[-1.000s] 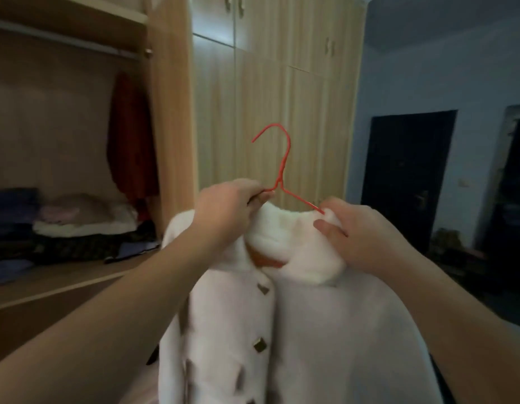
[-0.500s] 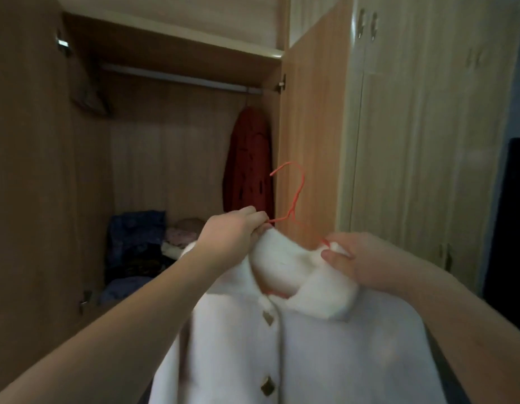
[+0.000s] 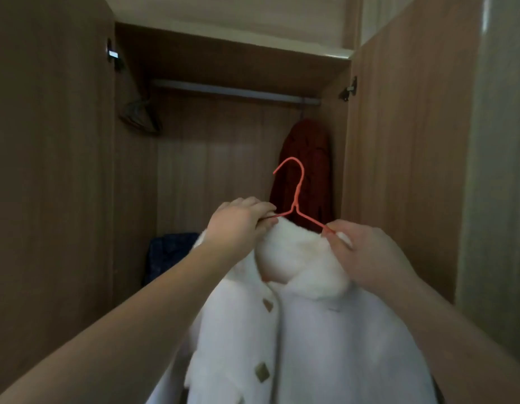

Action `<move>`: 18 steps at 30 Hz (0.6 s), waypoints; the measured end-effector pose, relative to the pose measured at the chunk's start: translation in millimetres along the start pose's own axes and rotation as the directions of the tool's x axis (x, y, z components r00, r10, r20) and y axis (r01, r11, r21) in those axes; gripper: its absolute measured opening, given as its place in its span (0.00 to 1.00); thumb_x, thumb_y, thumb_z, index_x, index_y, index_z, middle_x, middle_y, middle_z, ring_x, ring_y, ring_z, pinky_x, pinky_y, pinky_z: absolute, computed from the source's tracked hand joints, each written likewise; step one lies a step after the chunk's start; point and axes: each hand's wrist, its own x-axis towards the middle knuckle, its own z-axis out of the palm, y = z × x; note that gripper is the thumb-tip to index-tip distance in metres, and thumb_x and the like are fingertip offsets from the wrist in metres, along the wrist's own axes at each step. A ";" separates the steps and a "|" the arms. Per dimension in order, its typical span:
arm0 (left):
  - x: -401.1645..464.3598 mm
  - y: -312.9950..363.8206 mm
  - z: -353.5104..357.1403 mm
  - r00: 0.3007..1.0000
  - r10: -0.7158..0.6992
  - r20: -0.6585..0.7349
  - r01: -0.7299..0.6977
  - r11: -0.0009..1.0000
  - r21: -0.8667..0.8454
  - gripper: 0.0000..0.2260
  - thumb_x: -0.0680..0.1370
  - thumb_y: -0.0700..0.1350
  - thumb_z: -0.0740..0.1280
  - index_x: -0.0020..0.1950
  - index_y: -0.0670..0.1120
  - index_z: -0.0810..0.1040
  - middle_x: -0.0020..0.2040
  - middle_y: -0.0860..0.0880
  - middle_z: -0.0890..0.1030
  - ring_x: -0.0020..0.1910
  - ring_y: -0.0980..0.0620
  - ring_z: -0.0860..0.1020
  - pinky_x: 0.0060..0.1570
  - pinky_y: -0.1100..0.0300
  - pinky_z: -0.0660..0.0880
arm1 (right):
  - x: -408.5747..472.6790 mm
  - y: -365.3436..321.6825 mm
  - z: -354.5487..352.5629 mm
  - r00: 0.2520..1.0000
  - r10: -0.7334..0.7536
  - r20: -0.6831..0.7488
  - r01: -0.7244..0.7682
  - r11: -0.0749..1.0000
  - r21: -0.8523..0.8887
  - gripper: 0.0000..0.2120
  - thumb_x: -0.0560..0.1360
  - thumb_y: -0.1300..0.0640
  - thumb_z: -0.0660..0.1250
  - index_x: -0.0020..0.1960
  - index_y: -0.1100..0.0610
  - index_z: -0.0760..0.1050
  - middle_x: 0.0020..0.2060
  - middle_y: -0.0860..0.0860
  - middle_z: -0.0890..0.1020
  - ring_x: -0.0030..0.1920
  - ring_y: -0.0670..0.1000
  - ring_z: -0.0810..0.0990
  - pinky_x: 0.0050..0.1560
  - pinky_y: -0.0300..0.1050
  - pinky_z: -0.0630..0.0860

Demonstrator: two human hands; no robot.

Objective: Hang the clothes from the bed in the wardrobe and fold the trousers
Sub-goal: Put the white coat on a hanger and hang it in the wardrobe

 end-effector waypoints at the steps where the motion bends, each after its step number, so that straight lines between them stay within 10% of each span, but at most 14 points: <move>1: 9.6 -6.6 5.8 1.000 -0.001 -0.010 0.002 0.999 0.038 0.17 0.81 0.58 0.60 0.69 0.57 0.76 0.62 0.54 0.80 0.61 0.48 0.76 0.57 0.51 0.70 | 15.2 4.0 7.5 1.000 -0.003 -0.017 0.003 1.000 -0.015 0.08 0.81 0.43 0.59 0.54 0.40 0.76 0.41 0.45 0.83 0.42 0.50 0.80 0.45 0.50 0.79; 18: 179.1 -138.4 72.7 0.985 -0.108 -0.133 0.144 0.943 0.301 0.27 0.83 0.58 0.52 0.81 0.59 0.47 0.83 0.52 0.50 0.81 0.49 0.47 0.79 0.48 0.48 | 321.5 48.9 94.9 0.980 -0.042 -0.196 0.019 0.993 -0.117 0.09 0.80 0.48 0.57 0.47 0.48 0.74 0.38 0.49 0.78 0.39 0.58 0.74 0.42 0.50 0.75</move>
